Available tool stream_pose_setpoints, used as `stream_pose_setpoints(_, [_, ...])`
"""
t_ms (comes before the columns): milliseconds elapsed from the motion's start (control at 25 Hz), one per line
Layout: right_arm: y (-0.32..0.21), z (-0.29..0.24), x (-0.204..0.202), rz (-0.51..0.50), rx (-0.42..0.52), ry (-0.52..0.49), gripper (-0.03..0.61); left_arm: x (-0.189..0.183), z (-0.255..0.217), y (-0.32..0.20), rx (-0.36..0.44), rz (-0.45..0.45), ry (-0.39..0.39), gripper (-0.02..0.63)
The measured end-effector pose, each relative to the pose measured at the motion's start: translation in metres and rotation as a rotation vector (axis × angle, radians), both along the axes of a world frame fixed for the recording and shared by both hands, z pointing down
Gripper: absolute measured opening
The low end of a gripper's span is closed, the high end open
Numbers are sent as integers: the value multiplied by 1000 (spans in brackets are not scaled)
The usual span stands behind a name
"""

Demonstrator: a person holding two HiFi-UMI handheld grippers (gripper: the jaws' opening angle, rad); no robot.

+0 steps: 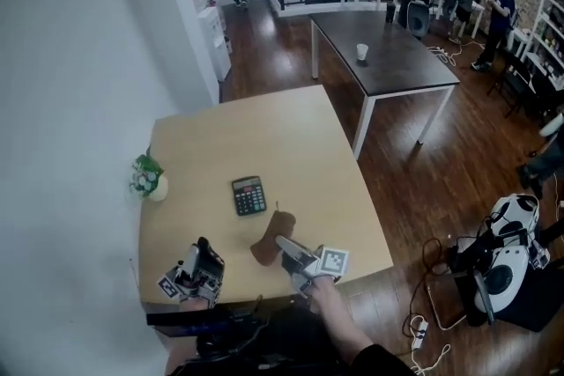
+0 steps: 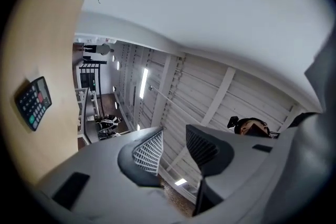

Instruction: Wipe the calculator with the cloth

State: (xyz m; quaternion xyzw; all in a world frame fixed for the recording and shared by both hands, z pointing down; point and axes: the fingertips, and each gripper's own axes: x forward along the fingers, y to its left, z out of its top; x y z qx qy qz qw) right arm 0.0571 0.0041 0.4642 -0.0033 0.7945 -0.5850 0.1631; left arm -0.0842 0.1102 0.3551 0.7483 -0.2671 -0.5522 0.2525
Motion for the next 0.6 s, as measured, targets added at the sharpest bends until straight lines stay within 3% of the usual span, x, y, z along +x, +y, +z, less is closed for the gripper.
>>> stream_pose_setpoints(160, [41, -27, 2, 36, 38, -25, 60, 6, -6, 38, 23, 38, 15, 104])
stream_pose_setpoints(360, [102, -45, 2, 53, 58, -33, 60, 16, -8, 83, 54, 84, 23, 100])
stream_pose_setpoints(600, [158, -49, 17, 59, 83, 28, 60, 32, -7, 128, 132, 154, 113, 100])
